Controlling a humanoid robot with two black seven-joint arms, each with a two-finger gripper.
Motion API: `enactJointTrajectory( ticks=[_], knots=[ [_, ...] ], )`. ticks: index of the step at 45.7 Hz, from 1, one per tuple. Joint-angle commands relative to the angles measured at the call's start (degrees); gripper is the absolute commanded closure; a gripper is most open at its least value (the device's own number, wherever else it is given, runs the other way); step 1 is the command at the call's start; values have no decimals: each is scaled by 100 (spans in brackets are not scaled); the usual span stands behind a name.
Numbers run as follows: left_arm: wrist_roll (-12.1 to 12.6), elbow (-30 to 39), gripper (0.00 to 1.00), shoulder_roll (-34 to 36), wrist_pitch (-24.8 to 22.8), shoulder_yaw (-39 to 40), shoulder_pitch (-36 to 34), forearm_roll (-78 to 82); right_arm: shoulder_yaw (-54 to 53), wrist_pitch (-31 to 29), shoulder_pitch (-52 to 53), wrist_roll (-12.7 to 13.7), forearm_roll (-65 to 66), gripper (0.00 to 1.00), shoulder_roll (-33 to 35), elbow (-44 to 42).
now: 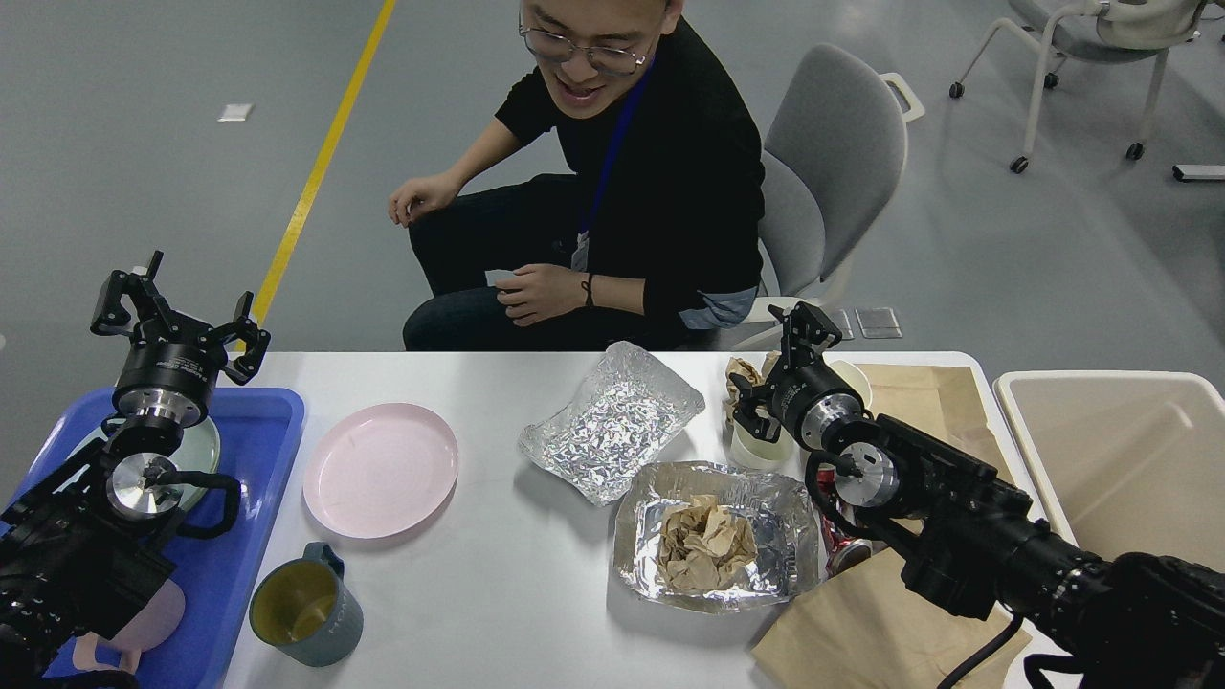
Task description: Tidy desktop
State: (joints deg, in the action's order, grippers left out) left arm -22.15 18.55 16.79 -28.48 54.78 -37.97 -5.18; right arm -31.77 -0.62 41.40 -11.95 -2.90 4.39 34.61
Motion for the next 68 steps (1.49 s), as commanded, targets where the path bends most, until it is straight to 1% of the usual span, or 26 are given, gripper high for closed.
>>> enactJointTrajectory(
  ticks=[1, 3, 11, 14, 20, 22, 27, 31, 44, 49, 53, 60, 68],
  knots=[
    [-26, 0, 4, 0, 0, 6, 0, -1, 4, 0, 0, 0, 0, 0, 0, 1],
    [-149, 0, 3, 0, 0, -2, 9, -1, 4, 0, 0, 0, 0, 0, 0, 1],
    [-983, 0, 3, -88, 0, -81, 88, 8, -4, 0, 0, 0, 0, 0, 0, 1],
    [-1098, 0, 3, -105, 0, -81, 88, -1, -4, 0, 0, 0, 0, 0, 0, -7],
    [-1090, 8, 3, -228, -8, -107, 79, 17, 4, 0, 0, 0, 0, 0, 0, 1],
    [-1133, 8, 3, -342, -35, -82, 70, 17, 4, 0, 0, 0, 0, 0, 0, -7],
    [-1134, 8, 4, -589, -70, -20, 44, 8, -4, 0, 0, 0, 0, 0, 0, 1],
    [-1116, 8, 4, -571, -210, -108, 70, 17, -4, 0, 0, 0, 0, 0, 0, 1],
    [-1134, 8, 3, -563, -289, -116, 88, -1, -4, 0, 0, 0, 0, 0, 0, 1],
    [-1072, 0, 3, -545, -342, -90, 9, 43, -4, 0, 0, 0, 0, 0, 0, 1],
    [-1063, 0, 3, -405, -378, -55, -88, 52, -4, 0, 0, 0, 0, 0, 0, 1],
    [-1037, 0, 3, -1, -351, -108, -606, 52, -4, 0, -9, 0, 0, 0, 0, 1],
    [-1037, -53, 4, 658, 0, -108, -975, 52, -4, 0, -9, 0, 0, 0, 0, 1]
  ],
)
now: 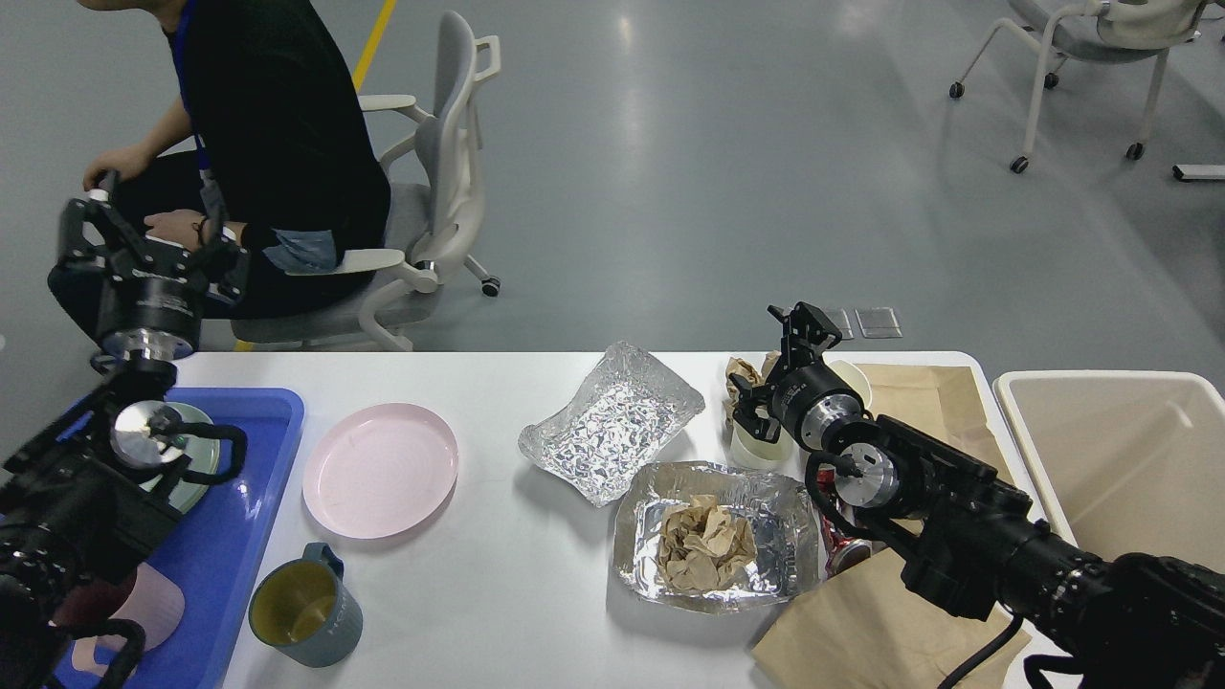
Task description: Tidy desktop
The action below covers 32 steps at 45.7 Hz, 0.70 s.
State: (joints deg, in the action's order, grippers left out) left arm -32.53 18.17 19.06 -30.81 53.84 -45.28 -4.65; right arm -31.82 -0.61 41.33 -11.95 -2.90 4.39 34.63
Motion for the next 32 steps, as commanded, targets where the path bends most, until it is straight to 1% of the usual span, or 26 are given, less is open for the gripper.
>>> enactJointTrajectory(
  ticks=[1, 3, 7, 11, 13, 15, 16, 19, 20, 21, 23, 26, 32],
  knots=[
    [1, -15, 4, 527, 277, -14, -270, -1, 0, 0, -2, 0, 0, 0, 0, 0],
    [1, -6, 3, 703, 339, -23, -279, 8, 0, 0, -2, 0, 0, 0, 0, 0],
    [-8, 46, 4, 923, 269, -67, -297, 8, 0, 0, -2, 0, 0, 0, 0, 0],
    [18, 46, 3, 941, 260, -76, -323, -1, 0, 0, -2, 0, 8, 0, 0, 0],
    [88, 46, 4, 941, 269, -76, -315, -10, 0, 0, -2, 0, 0, 0, 0, 0],
    [254, 46, 3, 941, 277, -67, -315, -19, 0, 0, -2, 0, 0, 0, 0, 0],
    [377, 46, 3, 933, 277, -15, -315, -45, 0, 0, -2, 0, 8, 0, 0, 0],
    [886, 46, 4, 933, 295, 38, -315, -80, 0, 0, -2, 0, 0, 0, 0, 0],
    [1228, 46, 3, 915, 304, 73, -323, -106, 0, 0, -2, 0, 0, 0, 0, 0],
    [1370, 46, 3, 915, 304, 91, -323, -106, 0, 0, -2, 0, 0, 0, 0, 0],
    [1573, 46, 3, 915, 295, 135, -323, -107, 0, 0, -2, 0, 0, 0, 0, 0],
    [1679, 46, 3, 933, 260, 135, -332, -98, 0, 0, -2, 0, 0, 0, 0, 0],
    [1723, 55, 3, 933, 234, 109, -402, -89, 0, 0, -2, 0, 0, 0, 0, 0]
  ],
)
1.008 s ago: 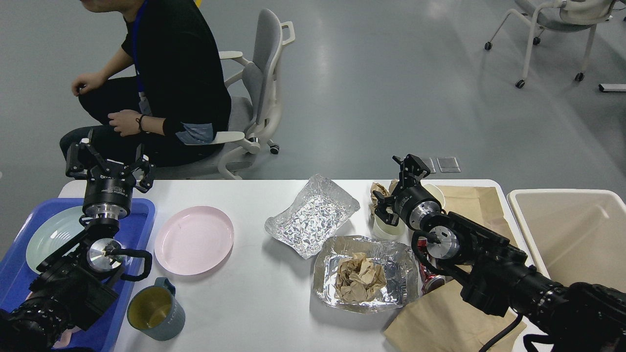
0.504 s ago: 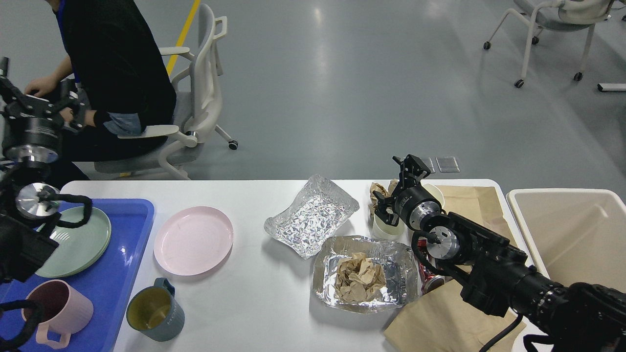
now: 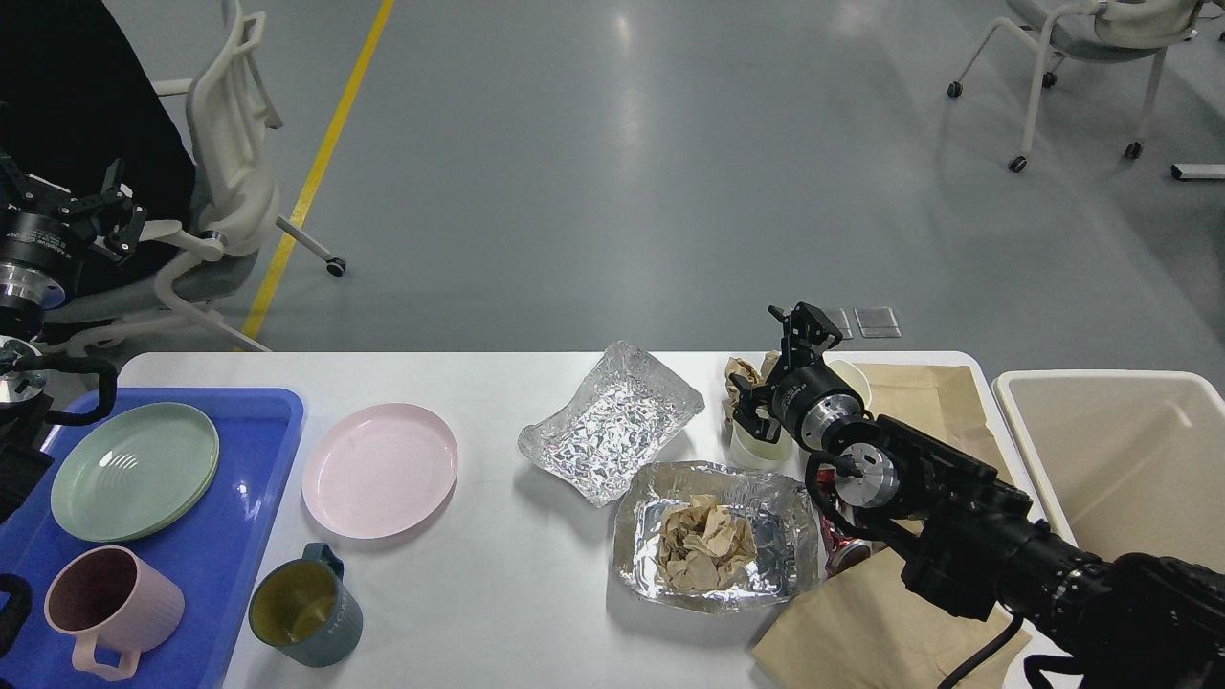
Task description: Tidy desktop
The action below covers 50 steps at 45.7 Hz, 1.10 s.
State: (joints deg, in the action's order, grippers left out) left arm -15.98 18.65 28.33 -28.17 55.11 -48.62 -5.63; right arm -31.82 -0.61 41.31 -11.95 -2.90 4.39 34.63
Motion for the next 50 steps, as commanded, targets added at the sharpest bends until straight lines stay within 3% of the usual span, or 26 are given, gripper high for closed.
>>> enactJointTrajectory(
  ticks=[1, 11, 20, 23, 34, 42, 50],
  knots=[
    [69, -2, 4, 14, -31, -53, -86, 9, 1, 0, 0, 0, 0, 0, 0, -1],
    [-151, -2, 3, 6, -31, 8, -95, -8, 1, 0, 0, 0, 0, 0, 0, -1],
    [-897, -2, 4, -21, -22, -27, -42, -8, 1, 0, 0, 0, 0, 0, 0, -1],
    [-1021, -2, 4, -21, -22, -9, -25, -8, 1, 0, 0, 0, 0, 0, 0, -1],
    [-837, -2, 3, -21, -31, -53, -16, 1, 1, 0, 0, 0, 0, 0, 0, -1],
    [-327, -2, 4, -30, -145, 0, -16, -8, 1, 0, 0, 0, 0, 0, 0, -1],
    [-283, -2, 4, 6, -66, -79, -16, 1, 1, 0, 9, 0, 0, 0, 0, -1]
  ],
)
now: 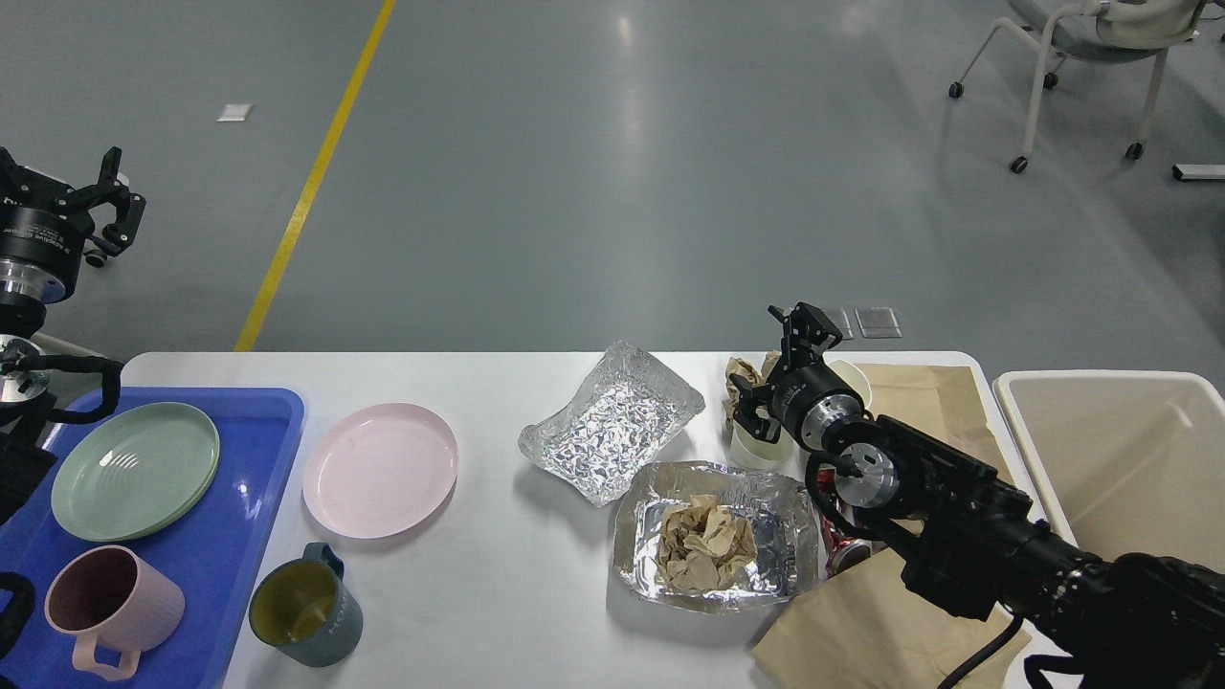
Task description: Tidy desktop
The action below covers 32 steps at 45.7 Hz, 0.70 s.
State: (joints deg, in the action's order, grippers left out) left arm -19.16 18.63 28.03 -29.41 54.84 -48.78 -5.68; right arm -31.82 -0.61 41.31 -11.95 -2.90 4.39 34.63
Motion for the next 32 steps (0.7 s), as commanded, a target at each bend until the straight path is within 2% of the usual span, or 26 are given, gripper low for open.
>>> enactJointTrajectory(
  ticks=[1, 7, 15, 19, 25, 32],
  knots=[
    [44, 0, 4, 45, 66, -61, 0, 14, 0, 0, 0, 0, 0, 0, 0, 0],
    [70, -9, 3, 45, 93, -96, -9, 58, 0, 0, 0, 0, 0, 0, 0, 0],
    [149, 9, 3, 9, 532, -122, -9, 94, 0, 0, 0, 0, 0, 0, 0, 0],
    [184, 0, 3, 71, 515, -473, -123, 85, 0, 0, 0, 0, 0, 0, 0, 0],
    [184, -9, 4, 404, 462, -1632, -475, 85, 0, 0, 0, 0, 0, 0, 0, 0],
    [211, 0, 3, 967, 427, -3898, -1098, 102, 0, 0, 0, 0, 0, 0, 0, 0]
  ],
)
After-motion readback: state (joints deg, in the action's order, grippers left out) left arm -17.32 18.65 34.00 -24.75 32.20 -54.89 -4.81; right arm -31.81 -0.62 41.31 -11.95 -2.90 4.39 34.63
